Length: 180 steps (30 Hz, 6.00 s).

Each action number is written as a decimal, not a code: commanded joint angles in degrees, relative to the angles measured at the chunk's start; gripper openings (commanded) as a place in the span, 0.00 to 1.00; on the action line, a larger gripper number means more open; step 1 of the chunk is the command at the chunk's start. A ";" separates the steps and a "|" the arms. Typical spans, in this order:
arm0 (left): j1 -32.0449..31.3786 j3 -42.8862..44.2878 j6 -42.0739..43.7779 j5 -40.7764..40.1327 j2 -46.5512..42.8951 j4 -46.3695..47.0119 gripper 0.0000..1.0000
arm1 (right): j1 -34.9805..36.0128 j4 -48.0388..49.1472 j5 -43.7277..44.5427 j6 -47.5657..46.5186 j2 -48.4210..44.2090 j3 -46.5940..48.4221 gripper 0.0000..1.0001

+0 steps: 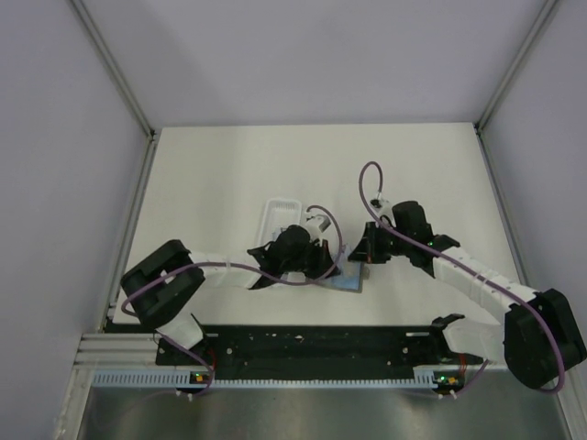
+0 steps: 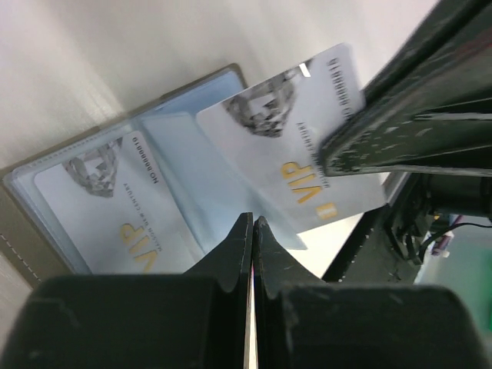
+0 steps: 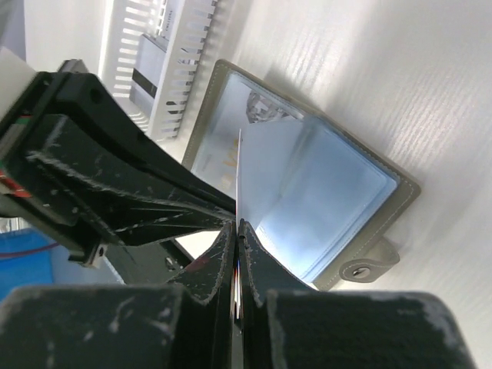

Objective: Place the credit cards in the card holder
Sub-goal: Insert the credit card into the card holder.

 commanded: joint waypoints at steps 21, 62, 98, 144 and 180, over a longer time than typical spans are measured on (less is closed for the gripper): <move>0.56 -3.67 1.15 -14.95 -18.08 -11.86 0.00 | 6.14 19.28 1.94 11.18 9.38 -2.29 0.00; 1.35 -0.07 0.35 -18.74 -5.51 -16.97 0.00 | 8.87 11.46 19.43 19.01 3.94 -7.92 0.00; 0.39 -4.28 -3.60 -14.44 -3.05 -11.96 0.00 | 6.23 2.59 14.51 8.46 5.53 -2.46 0.00; 0.39 -4.20 -3.07 -15.23 -3.14 -13.36 0.00 | -2.47 19.55 3.35 14.62 -0.90 -13.72 0.00; 0.39 -4.11 -2.99 -15.32 -2.53 -13.36 0.00 | -2.65 24.12 0.98 13.74 8.77 -14.07 0.00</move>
